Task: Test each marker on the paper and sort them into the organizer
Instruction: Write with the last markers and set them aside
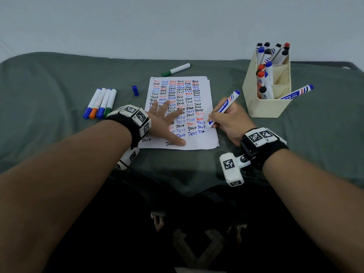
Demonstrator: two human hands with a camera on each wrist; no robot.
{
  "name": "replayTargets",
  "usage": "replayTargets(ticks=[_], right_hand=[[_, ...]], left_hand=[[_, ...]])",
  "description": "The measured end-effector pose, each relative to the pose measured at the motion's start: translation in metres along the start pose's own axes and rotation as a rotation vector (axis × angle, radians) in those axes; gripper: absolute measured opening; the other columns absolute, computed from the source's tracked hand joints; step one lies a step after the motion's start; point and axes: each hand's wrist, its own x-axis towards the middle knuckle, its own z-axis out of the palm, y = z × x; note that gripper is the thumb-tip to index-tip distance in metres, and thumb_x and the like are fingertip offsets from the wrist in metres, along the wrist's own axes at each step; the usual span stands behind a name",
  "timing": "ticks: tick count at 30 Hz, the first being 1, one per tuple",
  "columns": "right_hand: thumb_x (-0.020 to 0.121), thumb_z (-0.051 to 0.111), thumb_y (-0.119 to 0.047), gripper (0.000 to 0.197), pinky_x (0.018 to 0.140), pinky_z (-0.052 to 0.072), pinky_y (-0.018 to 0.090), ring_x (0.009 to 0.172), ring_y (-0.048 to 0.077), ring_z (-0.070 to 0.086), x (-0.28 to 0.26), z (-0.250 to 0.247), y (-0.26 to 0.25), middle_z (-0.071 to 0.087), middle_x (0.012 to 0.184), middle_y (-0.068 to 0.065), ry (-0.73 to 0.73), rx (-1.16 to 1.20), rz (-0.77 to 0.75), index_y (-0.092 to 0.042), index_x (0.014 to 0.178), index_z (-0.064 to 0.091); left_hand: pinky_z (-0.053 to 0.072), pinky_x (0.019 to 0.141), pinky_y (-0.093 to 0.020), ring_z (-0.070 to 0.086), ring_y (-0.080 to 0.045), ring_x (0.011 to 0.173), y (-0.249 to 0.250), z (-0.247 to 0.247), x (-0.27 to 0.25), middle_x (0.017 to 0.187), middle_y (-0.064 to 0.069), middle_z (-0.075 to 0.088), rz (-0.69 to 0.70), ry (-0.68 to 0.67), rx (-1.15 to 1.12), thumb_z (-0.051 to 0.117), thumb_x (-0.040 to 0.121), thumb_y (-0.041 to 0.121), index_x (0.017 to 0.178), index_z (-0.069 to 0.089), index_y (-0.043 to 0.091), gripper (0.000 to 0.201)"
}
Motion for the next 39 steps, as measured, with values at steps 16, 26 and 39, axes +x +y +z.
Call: replayTargets(ticks=[16,26,39], right_hand=[[0.074,0.073,-0.012,0.013,0.069,0.057,0.035,0.069,0.023,0.067,0.0016,-0.0018,0.0034,0.069,0.069,0.005,0.017,0.022,0.017,-0.019,0.073,0.062],[0.070,0.074,-0.019,0.017,0.068,0.056,0.033,0.068,0.021,0.065,0.0020,-0.0024,0.0026,0.066,0.068,0.004,0.050,-0.004,0.018,-0.029,0.066,0.061],[0.063,0.076,-0.027,0.014,0.069,0.055,0.033,0.073,0.023,0.066,0.0036,-0.0038,0.0053,0.067,0.069,0.002,0.055,0.006,0.028,-0.031,0.067,0.063]], left_hand=[[-0.009,0.113,-0.068,-0.033,-0.030,0.147,0.0013,0.0000,-0.0019,0.157,0.012,-0.040,0.005,-0.004,-0.005,0.042,0.030,0.111,0.139,-0.029,0.063,0.138],[-0.009,0.114,-0.067,-0.033,-0.029,0.147,0.0013,-0.0003,-0.0027,0.157,0.012,-0.040,0.003,0.003,-0.006,0.043,0.032,0.110,0.139,-0.028,0.063,0.137],[-0.008,0.114,-0.068,-0.033,-0.030,0.147,0.0004,-0.0004,-0.0003,0.157,0.011,-0.040,0.008,0.001,0.009,0.042,0.031,0.110,0.140,-0.028,0.062,0.138]])
